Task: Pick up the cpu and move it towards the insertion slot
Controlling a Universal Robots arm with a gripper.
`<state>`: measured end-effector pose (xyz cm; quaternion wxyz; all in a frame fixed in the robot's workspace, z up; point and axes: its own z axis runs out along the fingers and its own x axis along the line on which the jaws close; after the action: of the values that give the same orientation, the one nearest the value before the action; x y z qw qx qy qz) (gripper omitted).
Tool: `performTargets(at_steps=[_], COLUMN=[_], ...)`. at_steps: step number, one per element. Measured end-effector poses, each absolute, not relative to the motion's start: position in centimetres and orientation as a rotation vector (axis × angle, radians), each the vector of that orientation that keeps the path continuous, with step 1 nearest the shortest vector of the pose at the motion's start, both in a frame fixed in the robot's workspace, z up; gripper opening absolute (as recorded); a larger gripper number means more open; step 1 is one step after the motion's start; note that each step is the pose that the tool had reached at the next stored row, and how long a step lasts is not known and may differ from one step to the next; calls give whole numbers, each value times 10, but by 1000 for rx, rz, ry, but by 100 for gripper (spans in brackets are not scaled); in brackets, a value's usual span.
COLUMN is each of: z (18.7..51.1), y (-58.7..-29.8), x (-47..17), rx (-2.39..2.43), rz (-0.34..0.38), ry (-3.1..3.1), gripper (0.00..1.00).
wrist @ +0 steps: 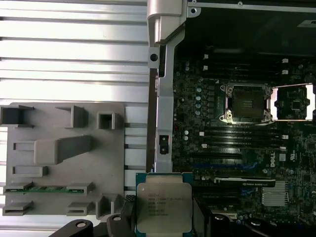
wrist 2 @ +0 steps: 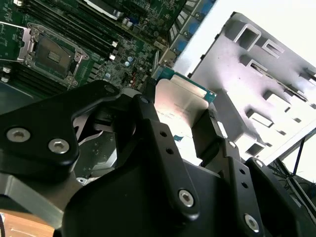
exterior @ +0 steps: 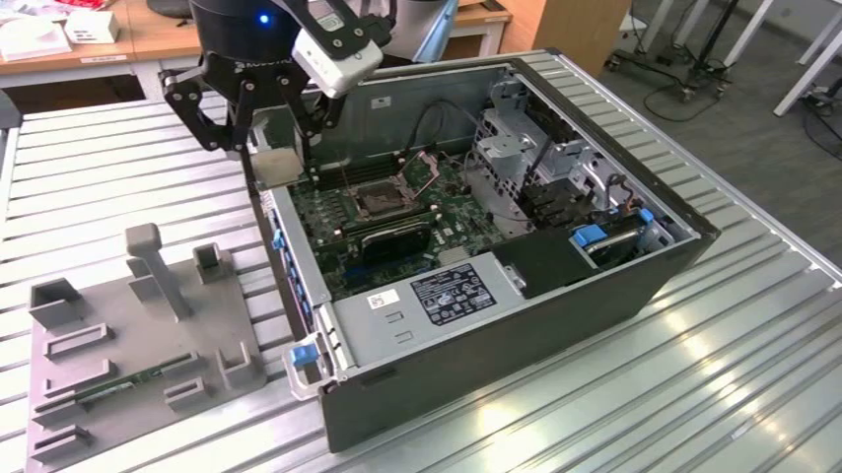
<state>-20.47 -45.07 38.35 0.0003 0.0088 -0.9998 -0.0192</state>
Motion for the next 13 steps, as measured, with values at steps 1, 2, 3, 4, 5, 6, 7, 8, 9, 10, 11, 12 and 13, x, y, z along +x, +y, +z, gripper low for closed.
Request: performTargets(at_steps=[1, 2, 3, 4, 5, 6, 7, 8, 9, 10, 11, 12, 13], z=[383, 383, 383, 383, 383, 383, 383, 383, 383, 383, 383, 383, 383], y=[-451, -451, -451, -451, -451, -451, -451, -451, -451, -451, -451, -451, -451], x=[-204, -202, -201, -200, -199, -198, -197, -196, -195, -195, -193, -193, -191], rx=[28, 28, 28, 28, 28, 28, 28, 28, 28, 28, 28, 28, 28], rz=[-60, -60, -60, -60, -60, -60, -60, -60, -60, -60, -60, -60, -60], ry=[-3140, -3140, -3140, -3140, -3140, -3140, -3140, -3140, -3140, -3140, -3140, -3140, -3140], gripper=[54, 54, 54, 54, 54, 54, 54, 54, 54, 54, 54, 54, 54])
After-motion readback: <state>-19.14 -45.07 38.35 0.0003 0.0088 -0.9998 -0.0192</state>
